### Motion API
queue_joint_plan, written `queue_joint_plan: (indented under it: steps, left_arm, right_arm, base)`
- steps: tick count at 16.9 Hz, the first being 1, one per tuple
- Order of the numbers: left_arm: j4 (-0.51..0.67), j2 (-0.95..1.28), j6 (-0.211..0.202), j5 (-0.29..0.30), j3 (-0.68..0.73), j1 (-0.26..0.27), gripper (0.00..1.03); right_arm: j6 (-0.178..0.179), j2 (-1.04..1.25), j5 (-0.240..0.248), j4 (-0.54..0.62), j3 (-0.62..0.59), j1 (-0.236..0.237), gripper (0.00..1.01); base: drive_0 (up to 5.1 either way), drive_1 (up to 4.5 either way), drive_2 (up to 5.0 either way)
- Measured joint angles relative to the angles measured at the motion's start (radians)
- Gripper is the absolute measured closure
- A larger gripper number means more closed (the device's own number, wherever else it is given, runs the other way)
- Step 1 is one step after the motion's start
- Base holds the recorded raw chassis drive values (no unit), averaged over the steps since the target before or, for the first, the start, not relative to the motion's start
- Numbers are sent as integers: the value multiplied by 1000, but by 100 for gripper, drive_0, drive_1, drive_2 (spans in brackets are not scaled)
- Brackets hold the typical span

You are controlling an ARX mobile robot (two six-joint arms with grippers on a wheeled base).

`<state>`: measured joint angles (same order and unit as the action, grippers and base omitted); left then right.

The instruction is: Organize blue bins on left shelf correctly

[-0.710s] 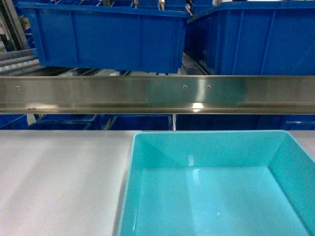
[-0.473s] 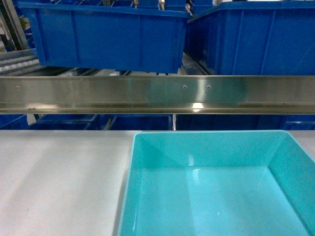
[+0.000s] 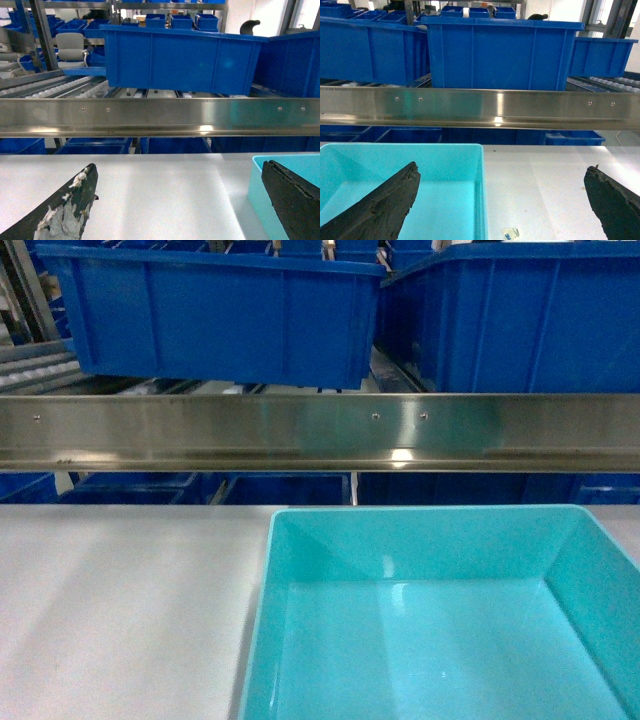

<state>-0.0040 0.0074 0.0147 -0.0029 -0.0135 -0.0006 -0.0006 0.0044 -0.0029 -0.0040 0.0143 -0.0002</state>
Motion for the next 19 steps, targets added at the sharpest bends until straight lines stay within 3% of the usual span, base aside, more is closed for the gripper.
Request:
queue_joint_plan:
  steps: [13, 15, 17, 19]
  left_arm:
    - [3, 1, 0, 1, 0, 0, 5]
    - [71, 40, 2, 19, -1, 8, 5]
    - [205, 160, 11, 55, -18, 14, 5]
    - [304, 287, 14, 53, -41, 0, 5]
  right_arm:
    - [1, 6, 6, 14, 0, 4, 3]
    - [4, 58, 53, 108, 1, 37, 3]
    - [8, 188, 128, 241, 11, 103, 3]
    - [8, 317, 164, 350, 19, 146, 3]
  base:
    - [0, 0, 0]
    - [0, 0, 0]
    - [0, 0, 0]
    - [0, 0, 0]
